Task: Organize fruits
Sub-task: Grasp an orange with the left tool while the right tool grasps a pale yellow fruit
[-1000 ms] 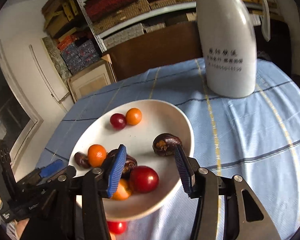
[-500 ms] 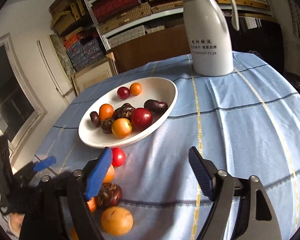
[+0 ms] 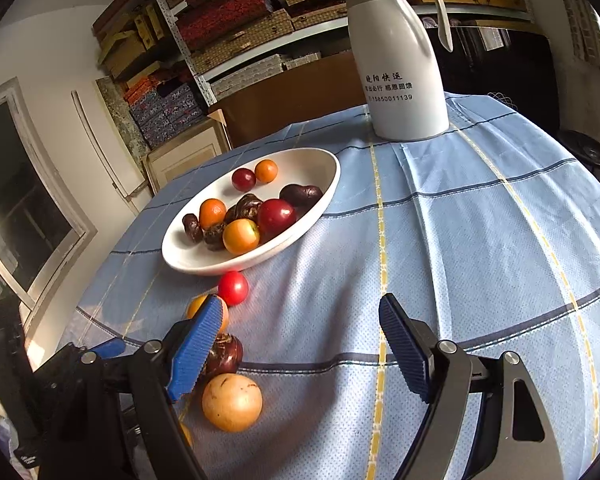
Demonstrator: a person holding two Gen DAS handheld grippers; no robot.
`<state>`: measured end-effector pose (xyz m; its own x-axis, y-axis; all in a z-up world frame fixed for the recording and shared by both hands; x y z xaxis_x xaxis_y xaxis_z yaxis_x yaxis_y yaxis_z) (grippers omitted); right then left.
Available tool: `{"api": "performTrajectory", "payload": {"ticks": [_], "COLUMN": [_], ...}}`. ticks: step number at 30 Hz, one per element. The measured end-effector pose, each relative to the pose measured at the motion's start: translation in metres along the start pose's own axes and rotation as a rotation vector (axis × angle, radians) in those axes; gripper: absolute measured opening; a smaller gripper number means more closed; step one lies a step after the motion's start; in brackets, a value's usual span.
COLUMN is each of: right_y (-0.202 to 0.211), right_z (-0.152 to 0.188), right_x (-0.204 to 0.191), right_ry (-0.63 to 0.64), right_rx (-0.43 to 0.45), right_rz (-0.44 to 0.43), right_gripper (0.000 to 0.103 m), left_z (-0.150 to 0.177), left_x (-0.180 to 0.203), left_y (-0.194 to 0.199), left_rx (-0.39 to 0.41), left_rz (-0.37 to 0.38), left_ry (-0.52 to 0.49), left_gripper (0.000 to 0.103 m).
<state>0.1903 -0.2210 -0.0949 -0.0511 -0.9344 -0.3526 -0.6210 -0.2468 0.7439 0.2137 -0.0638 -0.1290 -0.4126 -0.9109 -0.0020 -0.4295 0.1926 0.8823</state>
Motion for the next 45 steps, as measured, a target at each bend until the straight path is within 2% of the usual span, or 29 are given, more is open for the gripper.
{"api": "performTrajectory", "payload": {"ticks": [1,3,5,7,10,12,13,17,19,22,25,27,29,33,37,41,45], "right_y": [-0.001,-0.001,-0.001,-0.001,0.0,0.0,-0.002,-0.005,-0.004,-0.006,-0.014,-0.022,-0.03,-0.03,-0.02,-0.025,-0.028], "right_z": [0.001,0.003,0.004,0.008,0.018,0.024,0.029,0.042,0.046,0.053,0.058,0.061,0.063,0.063,0.057,0.052,0.053], "right_x": [-0.001,-0.002,-0.003,-0.005,-0.012,-0.018,-0.023,-0.038,-0.043,-0.049,-0.058,-0.061,-0.06,-0.055,-0.047,-0.034,-0.033], "right_ry": [0.004,0.011,0.013,0.022,0.055,0.086,0.11,0.185,0.21,0.241,0.289,0.307,0.307,0.276,0.231,0.173,0.171], "right_rx": [-0.004,-0.008,-0.01,-0.015,-0.024,-0.036,-0.048,-0.088,-0.095,-0.122,-0.162,-0.196,-0.234,-0.238,-0.188,-0.201,-0.215], "right_rz": [0.003,0.008,0.009,0.013,0.015,0.013,0.013,-0.002,-0.005,-0.005,0.013,0.024,0.024,0.007,-0.01,0.009,0.012], "right_gripper": [0.082,0.083,0.083,0.083,0.083,0.083,0.083,0.083,0.083,0.078,0.066,0.053,0.044,0.041,0.041,0.041,0.041], "left_z": [0.0,0.001,0.001,0.001,-0.001,0.001,0.002,0.008,0.009,0.017,0.019,0.019,0.018,0.015,0.011,0.005,-0.002], "left_x": [-0.003,-0.011,-0.019,-0.03,-0.059,-0.077,-0.085,-0.099,-0.1,-0.102,-0.1,-0.1,-0.096,-0.076,-0.061,-0.056,-0.056], "left_y": [-0.005,-0.01,-0.01,-0.003,0.015,0.018,0.017,0.009,0.01,0.017,0.018,0.019,0.02,0.022,0.012,-0.004,-0.022], "left_rx": [-0.024,-0.05,-0.052,-0.015,0.08,0.09,0.085,0.055,0.048,0.054,0.058,0.063,0.067,0.077,0.037,-0.02,-0.084], "left_rz": [0.015,0.098,0.116,0.073,-0.046,-0.095,-0.096,0.029,0.055,-0.007,-0.001,0.007,0.012,0.015,-0.017,-0.004,-0.031], "left_ry": [0.015,0.054,0.1,0.131,0.215,0.283,0.31,0.387,0.393,0.388,0.392,0.394,0.378,0.291,0.223,0.211,0.212], "left_gripper": [0.099,0.099,0.099,0.099,0.099,0.099,0.099,0.099,0.099,0.099,0.099,0.099,0.099,0.099,0.099,0.099,0.099]}}
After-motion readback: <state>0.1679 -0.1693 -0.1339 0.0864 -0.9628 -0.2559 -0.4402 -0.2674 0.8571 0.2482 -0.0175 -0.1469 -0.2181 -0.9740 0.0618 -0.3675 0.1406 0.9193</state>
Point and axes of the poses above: each gripper's, at about its wrist camera, not at the fingertips, and y roughly against the way its jaws point, x to its right, z to its underside, the point moved 7 cm from there along -y, roughly the way its jaws point, and after that the axes turned 14 degrees about -x, right-handed, at the moved point
